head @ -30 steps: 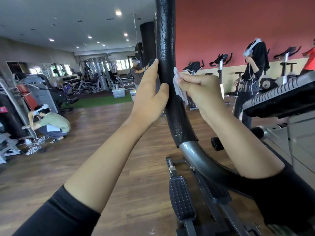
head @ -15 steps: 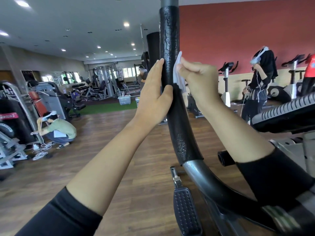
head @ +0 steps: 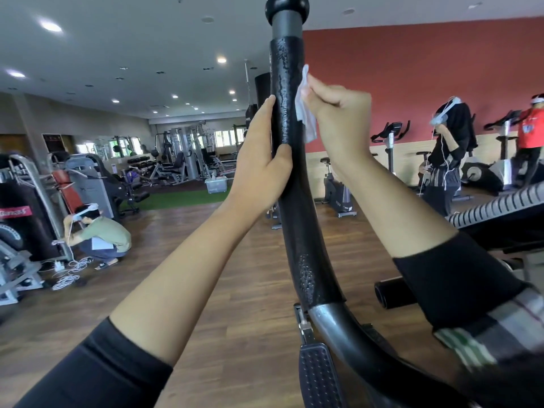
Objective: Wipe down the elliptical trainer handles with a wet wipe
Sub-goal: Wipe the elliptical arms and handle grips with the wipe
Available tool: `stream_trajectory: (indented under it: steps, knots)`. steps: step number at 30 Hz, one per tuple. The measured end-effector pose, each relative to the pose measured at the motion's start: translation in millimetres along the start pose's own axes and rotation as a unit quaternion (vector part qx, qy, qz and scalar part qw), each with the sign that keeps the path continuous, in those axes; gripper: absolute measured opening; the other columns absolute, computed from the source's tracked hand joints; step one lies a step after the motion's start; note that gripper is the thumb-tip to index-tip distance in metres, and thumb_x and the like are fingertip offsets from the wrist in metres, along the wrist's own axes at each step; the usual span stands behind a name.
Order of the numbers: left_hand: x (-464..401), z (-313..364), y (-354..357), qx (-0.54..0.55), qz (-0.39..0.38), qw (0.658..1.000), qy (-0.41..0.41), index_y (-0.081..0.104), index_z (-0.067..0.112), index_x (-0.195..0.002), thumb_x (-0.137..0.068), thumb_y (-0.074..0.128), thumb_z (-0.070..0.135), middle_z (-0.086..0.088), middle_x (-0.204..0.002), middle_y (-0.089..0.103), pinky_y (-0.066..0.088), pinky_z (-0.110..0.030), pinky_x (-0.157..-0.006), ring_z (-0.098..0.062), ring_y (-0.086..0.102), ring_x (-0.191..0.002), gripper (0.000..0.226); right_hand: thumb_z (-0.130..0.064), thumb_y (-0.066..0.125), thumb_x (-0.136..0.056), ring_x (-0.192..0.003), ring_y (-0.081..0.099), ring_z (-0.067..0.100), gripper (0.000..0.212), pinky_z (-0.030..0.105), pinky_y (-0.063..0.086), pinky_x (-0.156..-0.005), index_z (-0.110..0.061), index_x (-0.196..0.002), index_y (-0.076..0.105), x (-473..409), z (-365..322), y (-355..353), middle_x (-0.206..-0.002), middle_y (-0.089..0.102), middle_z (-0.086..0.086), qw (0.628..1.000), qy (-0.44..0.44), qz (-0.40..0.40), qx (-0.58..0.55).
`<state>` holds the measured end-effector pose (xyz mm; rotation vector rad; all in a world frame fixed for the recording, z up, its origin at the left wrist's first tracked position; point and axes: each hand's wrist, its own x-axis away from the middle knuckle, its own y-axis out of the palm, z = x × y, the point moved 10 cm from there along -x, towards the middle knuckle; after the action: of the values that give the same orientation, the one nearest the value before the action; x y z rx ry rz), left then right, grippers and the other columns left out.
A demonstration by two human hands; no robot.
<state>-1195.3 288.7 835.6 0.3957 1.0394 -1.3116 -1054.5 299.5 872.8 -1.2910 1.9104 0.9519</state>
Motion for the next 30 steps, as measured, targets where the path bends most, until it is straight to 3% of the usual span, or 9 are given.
stream_trajectory:
  steps: [3, 7, 13, 21, 25, 30]
  knots:
    - [-2, -1, 1, -0.006, 0.0, 1.0, 0.002, 0.02, 0.015, -0.153, -0.081, 0.038, 0.014, 0.002, -0.155, 0.033, 0.033, -0.042, -0.114, -0.008, 0.029, -0.143, 0.074, -0.009, 0.065, -0.087, -0.073, 0.048, 0.007, 0.024, 0.022, 0.039, -0.068, -0.008, -0.111, 0.068, 9, 2, 0, -0.083, 0.068, 0.021, 1.0, -0.005, -0.004, 0.002]
    - [-6, 2, -1, -0.013, 0.0, 1.0, 0.013, 0.02, 0.014, -0.153, -0.083, 0.037, 0.011, 0.001, -0.155, 0.032, 0.026, -0.036, -0.118, -0.007, 0.028, -0.143, 0.072, -0.009, 0.066, -0.087, -0.082, 0.056, -0.002, 0.025, 0.01, 0.043, -0.076, -0.009, -0.112, 0.068, 27, 9, -1, -0.088, 0.063, -0.014, 0.999, -0.016, -0.017, 0.036]
    - [-19, 7, -3, -0.004, -0.003, 1.0, 0.01, 0.021, 0.014, -0.153, -0.082, 0.038, 0.013, 0.003, -0.156, 0.032, 0.025, -0.038, -0.119, -0.006, 0.027, -0.144, 0.073, -0.01, 0.068, -0.083, -0.079, 0.055, 0.001, 0.022, 0.004, 0.04, -0.073, -0.008, -0.104, 0.073, -20, -33, 12, -0.1, 0.067, 0.001, 0.989, -0.107, 0.045, 0.089]
    - [-12, 1, -7, 0.005, -0.018, 1.0, 0.002, 0.023, 0.021, -0.153, -0.085, 0.043, 0.02, 0.008, -0.155, 0.034, 0.033, -0.042, -0.115, -0.003, 0.029, -0.142, 0.07, -0.008, 0.067, -0.083, -0.095, 0.064, 0.014, 0.027, 0.031, 0.054, -0.086, -0.007, -0.11, 0.069, 11, -23, 10, -0.104, 0.064, -0.002, 0.986, -0.125, 0.02, 0.106]
    - [-7, -2, -8, 0.018, -0.025, 0.999, -0.01, 0.025, 0.024, -0.152, -0.084, 0.044, 0.018, 0.01, -0.154, 0.035, 0.035, -0.045, -0.113, -0.001, 0.029, -0.142, 0.071, -0.009, 0.069, -0.081, -0.084, 0.063, 0.013, 0.024, 0.032, 0.053, -0.081, -0.007, -0.104, 0.072, -10, -36, 16, -0.102, 0.066, 0.002, 0.984, -0.123, 0.04, 0.125]
    - [9, -14, -7, 0.042, -0.031, 0.998, -0.042, 0.026, 0.023, -0.152, -0.095, 0.048, 0.006, 0.008, -0.154, 0.035, 0.029, -0.036, -0.118, -0.002, 0.029, -0.141, 0.064, -0.011, 0.069, -0.081, -0.083, 0.064, 0.019, 0.027, 0.034, 0.052, -0.083, -0.008, -0.107, 0.071, -7, -33, 17, -0.103, 0.064, 0.001, 0.982, -0.101, 0.02, 0.158]
